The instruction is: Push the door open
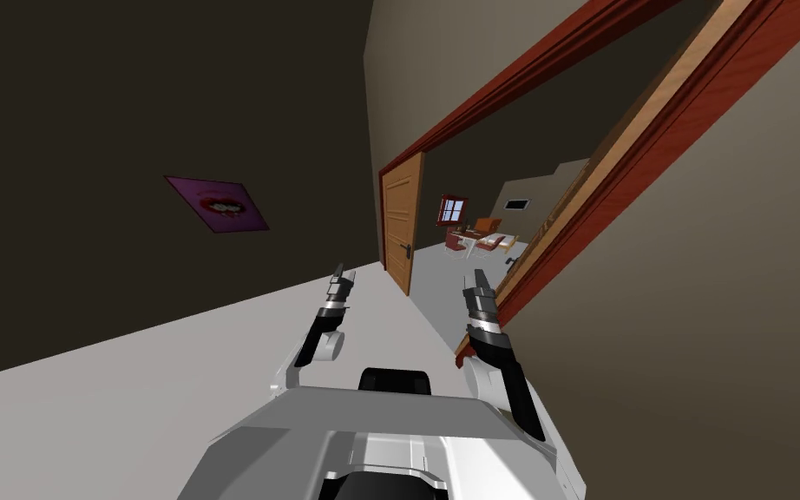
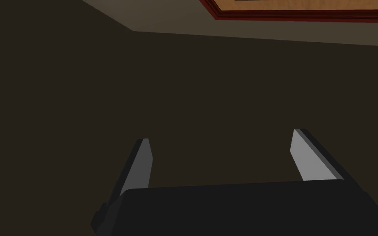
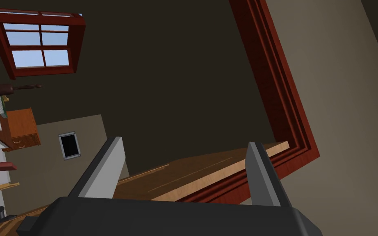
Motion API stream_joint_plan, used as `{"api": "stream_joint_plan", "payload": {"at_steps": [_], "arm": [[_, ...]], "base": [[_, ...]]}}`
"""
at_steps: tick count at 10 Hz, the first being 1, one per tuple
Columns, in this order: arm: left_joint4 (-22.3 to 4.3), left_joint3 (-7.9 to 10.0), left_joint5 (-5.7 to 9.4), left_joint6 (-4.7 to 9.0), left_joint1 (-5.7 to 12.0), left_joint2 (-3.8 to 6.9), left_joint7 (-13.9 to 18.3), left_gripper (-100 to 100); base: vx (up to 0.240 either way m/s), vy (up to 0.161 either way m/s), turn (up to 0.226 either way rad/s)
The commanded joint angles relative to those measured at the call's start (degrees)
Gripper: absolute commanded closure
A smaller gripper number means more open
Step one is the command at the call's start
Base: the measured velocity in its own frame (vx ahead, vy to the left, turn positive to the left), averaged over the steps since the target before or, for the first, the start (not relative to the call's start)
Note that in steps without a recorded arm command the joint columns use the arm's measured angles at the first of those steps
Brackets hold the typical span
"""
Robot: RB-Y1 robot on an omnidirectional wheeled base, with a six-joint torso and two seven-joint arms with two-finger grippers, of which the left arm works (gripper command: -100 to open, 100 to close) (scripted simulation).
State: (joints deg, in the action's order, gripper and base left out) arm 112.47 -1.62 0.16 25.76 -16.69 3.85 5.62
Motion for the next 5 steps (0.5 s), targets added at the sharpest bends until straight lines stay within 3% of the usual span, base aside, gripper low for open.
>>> {"api": "stream_joint_plan", "payload": {"at_steps": [1,5], "arm": [[-2.3,-0.76,-0.01,0.03,1.36,0.33,0.06,-100],[-6.15,-1.73,0.05,0.06,3.73,0.89,0.26,-100]], "base": [[0.125,0.075,-0.1],[0.101,0.052,-0.064]]}}
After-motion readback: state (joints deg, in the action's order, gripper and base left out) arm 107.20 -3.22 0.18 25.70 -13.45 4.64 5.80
